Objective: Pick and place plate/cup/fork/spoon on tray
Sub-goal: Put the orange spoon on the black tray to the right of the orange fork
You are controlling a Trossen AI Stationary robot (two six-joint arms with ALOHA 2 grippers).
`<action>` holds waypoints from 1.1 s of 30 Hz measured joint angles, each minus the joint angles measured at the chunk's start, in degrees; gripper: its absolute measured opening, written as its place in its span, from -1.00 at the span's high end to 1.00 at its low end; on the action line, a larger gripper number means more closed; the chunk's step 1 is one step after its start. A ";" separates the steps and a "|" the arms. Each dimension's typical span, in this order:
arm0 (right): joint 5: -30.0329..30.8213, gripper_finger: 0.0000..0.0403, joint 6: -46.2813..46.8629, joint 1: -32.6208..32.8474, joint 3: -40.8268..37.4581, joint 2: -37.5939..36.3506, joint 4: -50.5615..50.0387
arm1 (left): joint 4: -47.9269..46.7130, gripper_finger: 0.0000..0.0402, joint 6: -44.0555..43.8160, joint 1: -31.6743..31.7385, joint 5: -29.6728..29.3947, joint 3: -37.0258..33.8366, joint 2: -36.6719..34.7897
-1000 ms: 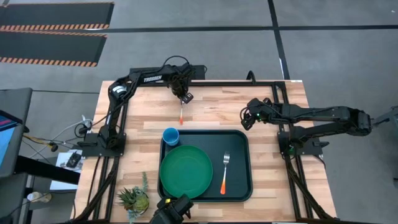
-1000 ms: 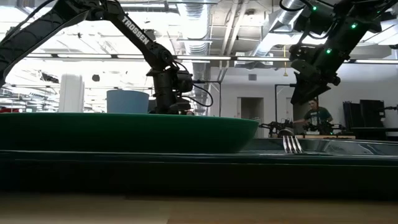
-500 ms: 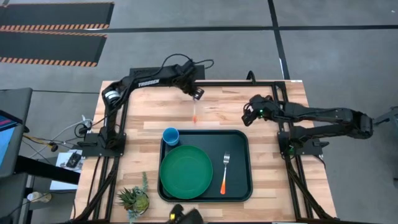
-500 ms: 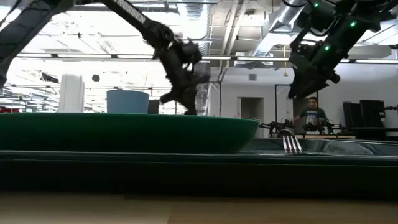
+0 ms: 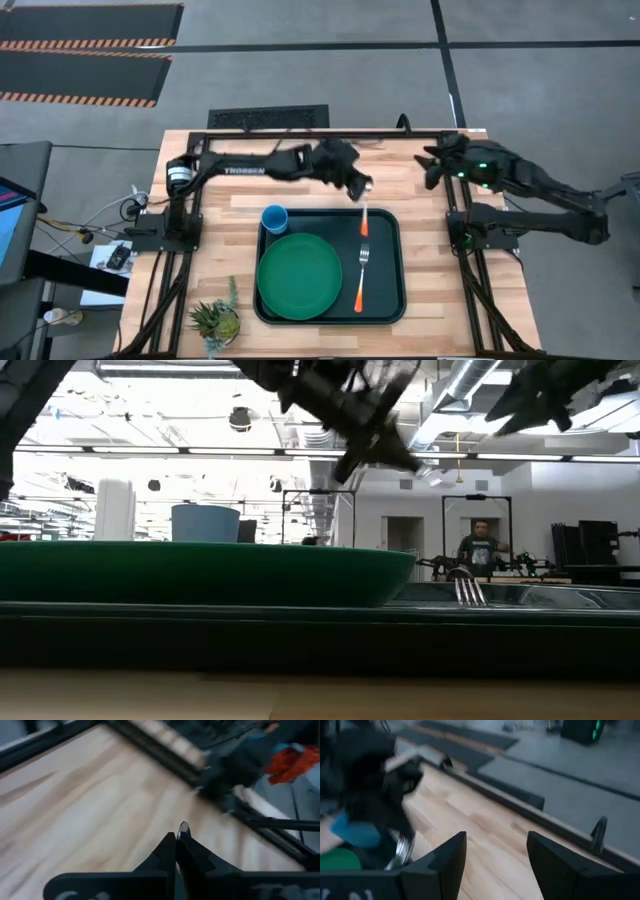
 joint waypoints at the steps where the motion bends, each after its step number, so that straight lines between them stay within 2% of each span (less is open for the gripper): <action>1: 0.01 -0.16 -0.06 0.00 0.48 -1.32 -0.19 | 1.53 1.00 0.53 -1.57 -1.17 0.00 0.00; 7: -0.03 -0.16 0.63 0.02 0.73 -6.90 -2.19 | 9.69 1.00 -0.75 -9.36 -9.50 0.03 0.96; 10: -0.03 -0.16 1.05 0.03 0.73 -8.90 -3.26 | 12.40 1.00 -1.46 -12.25 -11.03 -0.15 3.46; 11: -0.04 -0.16 1.05 0.09 0.74 -9.16 -3.67 | 15.06 1.00 -2.00 -12.99 -11.12 0.19 4.94; 21: -0.47 -0.16 1.02 0.13 0.70 -9.97 -7.97 | 18.27 1.00 -6.81 -16.93 -11.27 6.20 17.68; 26: -0.48 -0.16 1.01 0.13 0.70 -9.97 -9.31 | 17.23 1.00 -9.18 -18.20 -8.43 9.17 22.71; 29: -0.47 -0.16 0.99 0.13 0.68 -9.97 -9.70 | 16.81 1.00 -10.49 -18.85 -7.64 9.43 24.15; 33: -0.47 -0.16 0.80 0.13 0.68 -9.97 -9.68 | 15.25 1.00 -10.77 -19.63 -9.57 9.53 24.32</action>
